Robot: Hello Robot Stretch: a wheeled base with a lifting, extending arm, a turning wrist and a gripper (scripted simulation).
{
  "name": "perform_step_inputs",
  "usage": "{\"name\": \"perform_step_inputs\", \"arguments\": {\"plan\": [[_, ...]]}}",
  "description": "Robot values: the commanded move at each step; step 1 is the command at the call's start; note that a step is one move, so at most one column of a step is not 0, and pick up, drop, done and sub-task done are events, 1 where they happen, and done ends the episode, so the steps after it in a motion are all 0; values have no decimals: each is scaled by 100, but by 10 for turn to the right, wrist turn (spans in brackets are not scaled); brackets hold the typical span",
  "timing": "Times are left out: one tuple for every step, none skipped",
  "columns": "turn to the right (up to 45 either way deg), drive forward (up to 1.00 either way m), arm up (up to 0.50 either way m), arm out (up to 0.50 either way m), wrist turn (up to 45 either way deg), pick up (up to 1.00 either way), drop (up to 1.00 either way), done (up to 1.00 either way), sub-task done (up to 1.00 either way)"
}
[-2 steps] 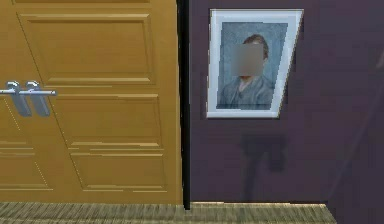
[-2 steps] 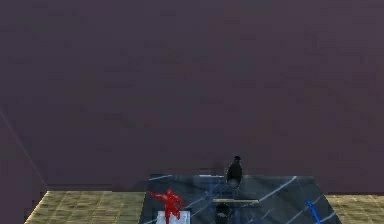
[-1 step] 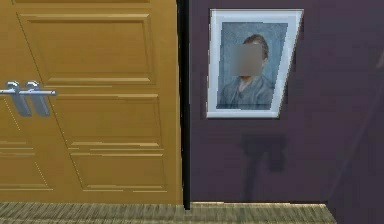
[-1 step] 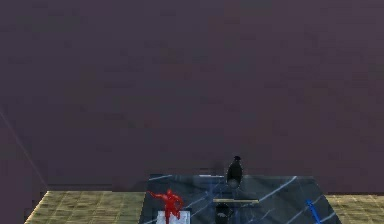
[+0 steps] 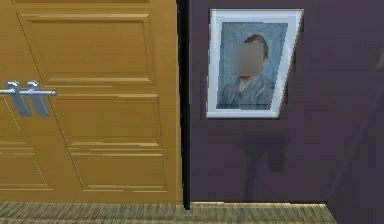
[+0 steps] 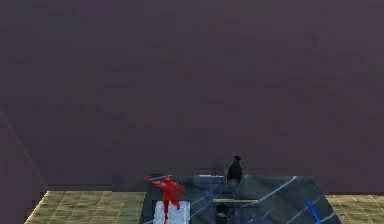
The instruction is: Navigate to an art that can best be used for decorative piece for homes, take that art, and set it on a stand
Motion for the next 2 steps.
{"name": "perform_step_inputs", "arguments": {"plan": [[0,0,50,0,0,0,0,0,0],[0,0,22,0,0,0,0,0,0]]}}
